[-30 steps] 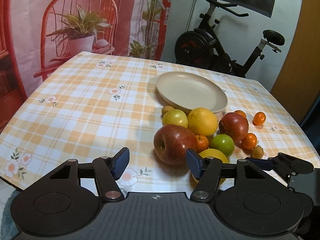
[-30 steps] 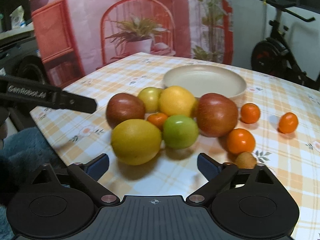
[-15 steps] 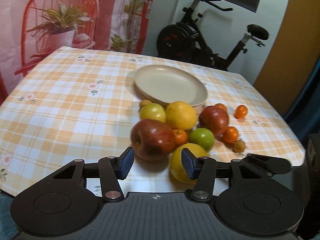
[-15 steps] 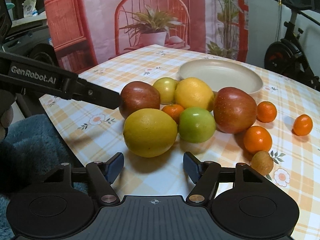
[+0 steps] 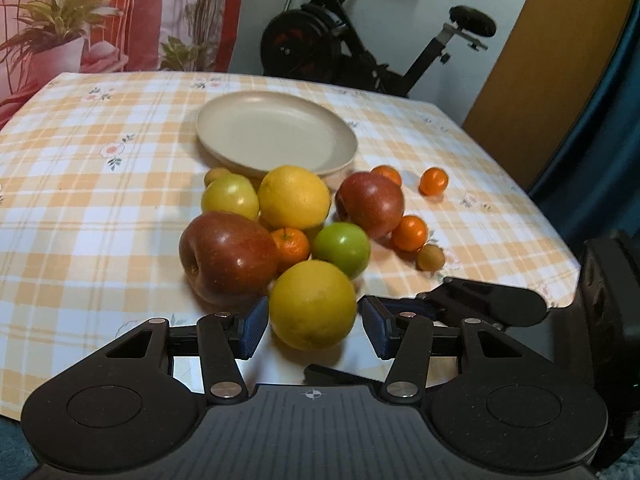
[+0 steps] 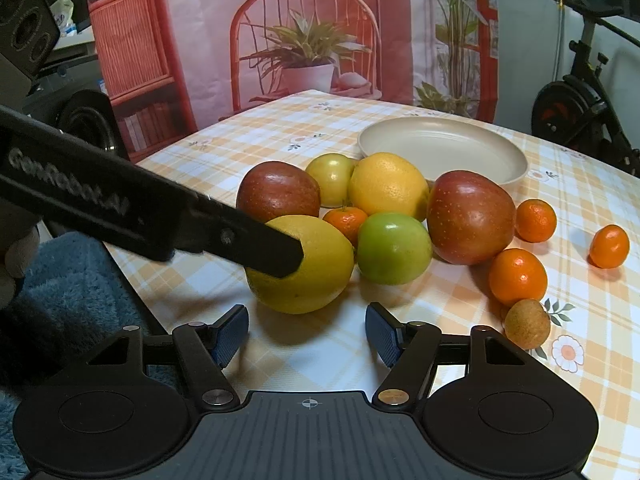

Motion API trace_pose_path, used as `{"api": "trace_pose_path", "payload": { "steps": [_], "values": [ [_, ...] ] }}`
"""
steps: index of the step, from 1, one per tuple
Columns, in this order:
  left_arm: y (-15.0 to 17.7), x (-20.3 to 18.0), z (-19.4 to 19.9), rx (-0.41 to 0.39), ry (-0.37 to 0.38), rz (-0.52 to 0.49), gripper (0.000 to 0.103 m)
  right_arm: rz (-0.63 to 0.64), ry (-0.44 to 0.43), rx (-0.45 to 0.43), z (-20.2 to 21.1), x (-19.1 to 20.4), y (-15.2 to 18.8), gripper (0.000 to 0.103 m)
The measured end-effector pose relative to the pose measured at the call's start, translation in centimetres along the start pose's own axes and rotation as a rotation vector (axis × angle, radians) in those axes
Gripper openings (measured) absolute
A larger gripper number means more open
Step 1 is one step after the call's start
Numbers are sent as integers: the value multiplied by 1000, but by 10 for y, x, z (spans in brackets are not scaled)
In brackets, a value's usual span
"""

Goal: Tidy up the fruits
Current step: 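Move the left tool toward the fruit cluster beside the beige plate, then close the left tool on the large yellow lemon and lift it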

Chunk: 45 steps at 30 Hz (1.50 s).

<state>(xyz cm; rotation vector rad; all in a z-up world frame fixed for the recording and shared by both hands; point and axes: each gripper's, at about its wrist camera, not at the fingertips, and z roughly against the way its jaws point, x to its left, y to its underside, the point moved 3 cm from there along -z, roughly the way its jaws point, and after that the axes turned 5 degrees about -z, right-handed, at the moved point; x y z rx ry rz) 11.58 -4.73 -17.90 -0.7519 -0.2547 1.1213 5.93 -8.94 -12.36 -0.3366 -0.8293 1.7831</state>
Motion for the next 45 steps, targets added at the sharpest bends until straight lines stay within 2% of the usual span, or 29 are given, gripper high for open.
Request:
{"api": "trace_pose_path", "payload": {
  "steps": [40,45],
  "values": [
    [11,35,12,20,-124,125,55,35,-14,-20,4,7,-2,62],
    [11,36,12,26,-116,132,54,50,-19,-26,5,10,-2,62]
  ]
}}
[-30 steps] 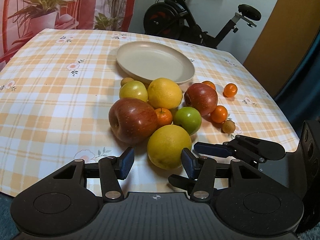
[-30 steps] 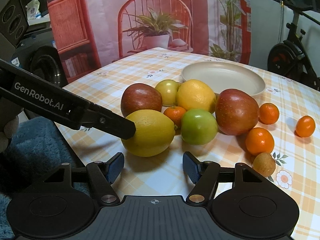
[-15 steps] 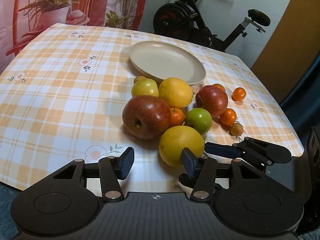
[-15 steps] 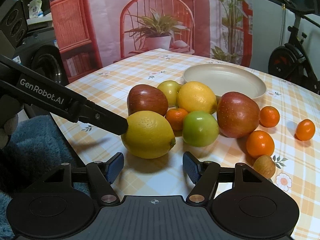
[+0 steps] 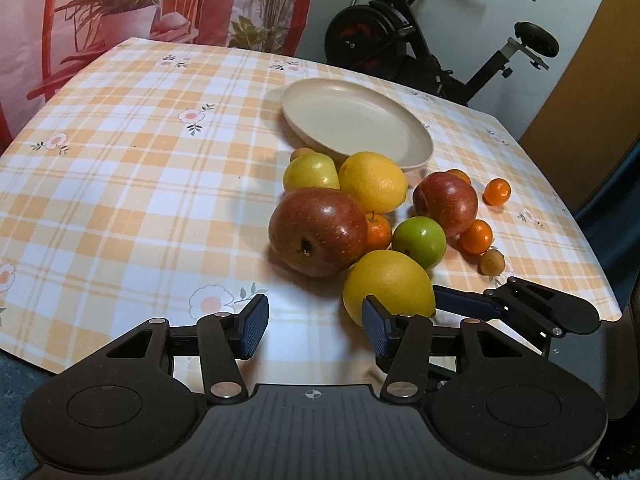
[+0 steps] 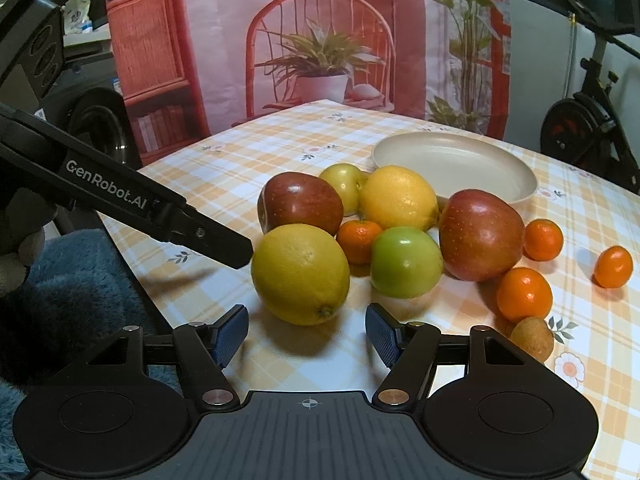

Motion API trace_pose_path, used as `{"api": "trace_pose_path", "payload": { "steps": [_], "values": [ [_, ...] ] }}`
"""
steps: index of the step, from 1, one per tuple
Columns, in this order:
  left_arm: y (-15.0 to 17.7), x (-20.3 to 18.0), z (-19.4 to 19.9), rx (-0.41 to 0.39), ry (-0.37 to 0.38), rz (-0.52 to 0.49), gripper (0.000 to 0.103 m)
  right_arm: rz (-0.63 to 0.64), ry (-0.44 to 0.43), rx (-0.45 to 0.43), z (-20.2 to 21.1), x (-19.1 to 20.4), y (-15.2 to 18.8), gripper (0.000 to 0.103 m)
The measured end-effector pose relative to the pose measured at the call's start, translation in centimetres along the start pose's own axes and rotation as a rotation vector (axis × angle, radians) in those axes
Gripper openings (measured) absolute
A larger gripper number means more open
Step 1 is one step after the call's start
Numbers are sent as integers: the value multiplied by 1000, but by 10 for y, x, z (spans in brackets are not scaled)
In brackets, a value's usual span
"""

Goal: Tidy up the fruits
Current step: 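Close the left tool on the large yellow lemon and lift it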

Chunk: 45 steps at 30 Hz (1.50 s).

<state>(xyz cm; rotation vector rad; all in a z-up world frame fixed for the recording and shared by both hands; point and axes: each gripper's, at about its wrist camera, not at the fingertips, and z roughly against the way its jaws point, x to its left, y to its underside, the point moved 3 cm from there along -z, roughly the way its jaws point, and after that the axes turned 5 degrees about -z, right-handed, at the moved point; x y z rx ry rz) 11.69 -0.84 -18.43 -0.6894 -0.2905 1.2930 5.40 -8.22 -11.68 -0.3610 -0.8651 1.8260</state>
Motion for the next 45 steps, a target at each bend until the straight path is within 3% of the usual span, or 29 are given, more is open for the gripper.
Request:
{"api": "trace_pose_path", "payload": {
  "steps": [9,17,22,45],
  "values": [
    [-7,-2,3,-44,94,37,54,20,-3,2,-3,2,-2,49],
    [-13,2,-16,15,203,155,54,15,1,0,-3,0,-1,45],
    [-17,5,-23,7,217,190,54,14,2,0,-3,-2,-1,45],
    [-18,-11,-29,-2,269,129,50,-6,12,-10,0,-6,-3,46]
  ]
}}
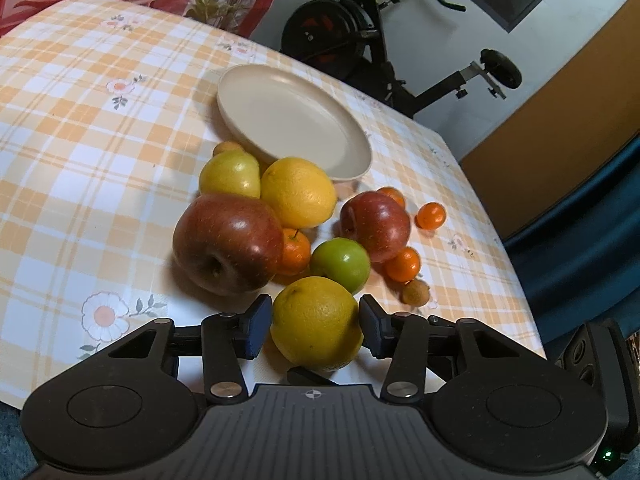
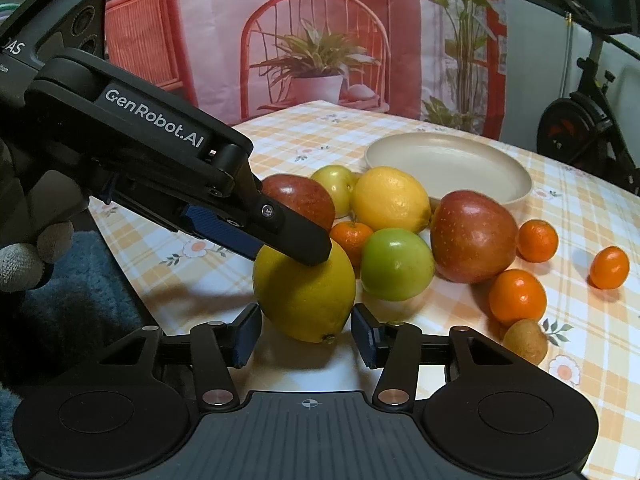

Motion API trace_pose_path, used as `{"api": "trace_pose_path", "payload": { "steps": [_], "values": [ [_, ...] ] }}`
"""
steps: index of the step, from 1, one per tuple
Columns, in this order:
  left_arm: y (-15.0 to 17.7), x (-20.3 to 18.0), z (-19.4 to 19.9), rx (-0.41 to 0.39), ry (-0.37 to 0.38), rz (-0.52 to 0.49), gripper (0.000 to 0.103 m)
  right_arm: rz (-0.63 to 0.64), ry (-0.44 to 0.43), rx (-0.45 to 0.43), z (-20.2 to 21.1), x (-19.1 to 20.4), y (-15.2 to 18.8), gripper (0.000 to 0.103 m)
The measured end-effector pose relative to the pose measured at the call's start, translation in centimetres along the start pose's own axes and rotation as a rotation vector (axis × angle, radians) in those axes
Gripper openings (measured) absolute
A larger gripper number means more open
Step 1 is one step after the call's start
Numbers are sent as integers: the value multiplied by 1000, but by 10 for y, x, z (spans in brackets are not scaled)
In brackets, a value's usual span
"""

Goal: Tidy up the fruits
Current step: 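Close the left tool on the large yellow lemon and lift it, then carry the lemon with the left tool over the beige plate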

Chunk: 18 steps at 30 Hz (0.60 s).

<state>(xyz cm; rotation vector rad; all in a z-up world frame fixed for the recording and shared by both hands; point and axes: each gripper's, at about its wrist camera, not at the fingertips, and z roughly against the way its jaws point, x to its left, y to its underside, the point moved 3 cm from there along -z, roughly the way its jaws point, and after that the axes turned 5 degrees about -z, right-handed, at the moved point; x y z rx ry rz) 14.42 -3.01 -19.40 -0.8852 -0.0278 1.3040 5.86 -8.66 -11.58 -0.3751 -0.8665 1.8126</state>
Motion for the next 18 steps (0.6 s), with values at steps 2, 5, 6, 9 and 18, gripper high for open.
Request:
{"api": "trace_pose_path", "payload": {
  "steps": [2,5,6,9,18],
  "values": [
    [-5,-3,5,-20,9,-7,50,-1,5,-26,5,0,-4,46],
    [-15,-11,12,-43,18,-32,50,-15,6,-61,14,-3,-13,46],
    [-20,-14,15,-52,21,-47,50,-22,5,-71,17,-5,-17,46],
    [-39,-28,21,-87,29,-95,49,-22,16,-105,27,-9,-31,45],
    [-102,-54,34,-209,37,-166,48,48,46,-196,42,-37,-104,45]
  ]
}}
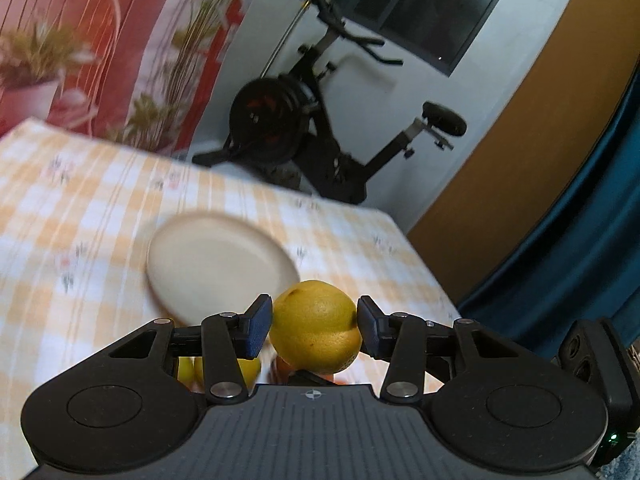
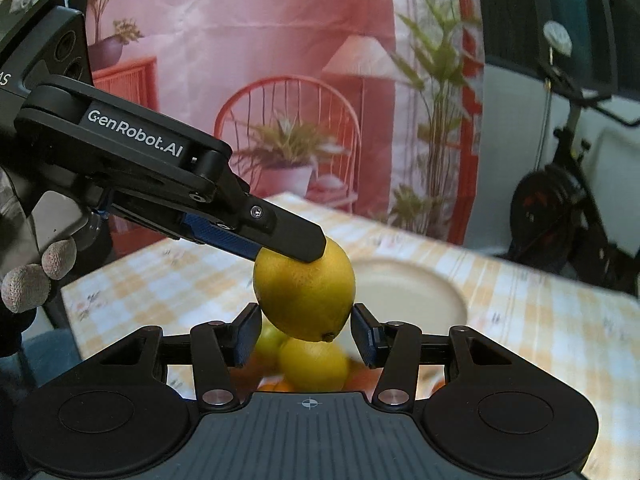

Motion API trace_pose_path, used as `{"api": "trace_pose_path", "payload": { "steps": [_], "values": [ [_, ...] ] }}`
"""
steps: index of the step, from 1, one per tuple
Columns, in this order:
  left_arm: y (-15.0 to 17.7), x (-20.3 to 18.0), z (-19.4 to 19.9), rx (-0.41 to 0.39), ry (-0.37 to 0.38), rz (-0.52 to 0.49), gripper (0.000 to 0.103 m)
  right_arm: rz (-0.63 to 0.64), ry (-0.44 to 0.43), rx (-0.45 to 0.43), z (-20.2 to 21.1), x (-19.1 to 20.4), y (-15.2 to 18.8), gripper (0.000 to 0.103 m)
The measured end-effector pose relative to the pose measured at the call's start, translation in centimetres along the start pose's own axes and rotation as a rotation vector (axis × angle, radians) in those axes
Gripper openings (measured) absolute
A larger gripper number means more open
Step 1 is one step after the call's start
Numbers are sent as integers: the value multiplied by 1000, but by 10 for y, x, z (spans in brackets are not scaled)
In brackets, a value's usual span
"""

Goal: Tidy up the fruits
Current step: 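Carry the lemon with the left tool over the beige plate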

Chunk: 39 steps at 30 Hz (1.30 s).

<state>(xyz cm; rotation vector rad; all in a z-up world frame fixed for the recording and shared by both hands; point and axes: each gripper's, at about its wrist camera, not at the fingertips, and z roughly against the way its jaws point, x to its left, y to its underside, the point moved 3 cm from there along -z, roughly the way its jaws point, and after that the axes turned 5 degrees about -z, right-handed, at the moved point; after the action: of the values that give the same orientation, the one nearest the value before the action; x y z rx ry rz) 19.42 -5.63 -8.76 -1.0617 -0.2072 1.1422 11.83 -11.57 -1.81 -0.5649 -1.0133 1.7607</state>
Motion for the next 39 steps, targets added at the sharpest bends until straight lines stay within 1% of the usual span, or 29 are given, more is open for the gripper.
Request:
{"api": "trace_pose_path", "payload": {
  "steps": [4,8,13,20,24,27,32,39],
  "values": [
    [-20,-2,-10,-15,-17,-25,48,40,-3,-9,-10,-12,-23,45],
    [-36,5,-22,-2,-29,-28,48,49,-20,3,-27,-24,-36,45],
    [-46,26,-42,37,-47,-8,48,46,-36,55,-62,-36,-42,45],
    [-55,65,-73,94,-68,53,48,44,-70,157,-113,-57,-52,45],
    [-61,84,-95,116,-66,86,48,41,-77,213,-142,-68,-54,45],
    [-63,95,-112,131,-63,108,48,0,-86,255,-163,-80,-54,46],
    [-63,108,-140,168,-59,136,48,-31,-64,317,-189,-96,-49,45],
    [-62,119,-167,196,-53,156,48,-52,-34,367,-214,-112,-43,46]
  ]
}}
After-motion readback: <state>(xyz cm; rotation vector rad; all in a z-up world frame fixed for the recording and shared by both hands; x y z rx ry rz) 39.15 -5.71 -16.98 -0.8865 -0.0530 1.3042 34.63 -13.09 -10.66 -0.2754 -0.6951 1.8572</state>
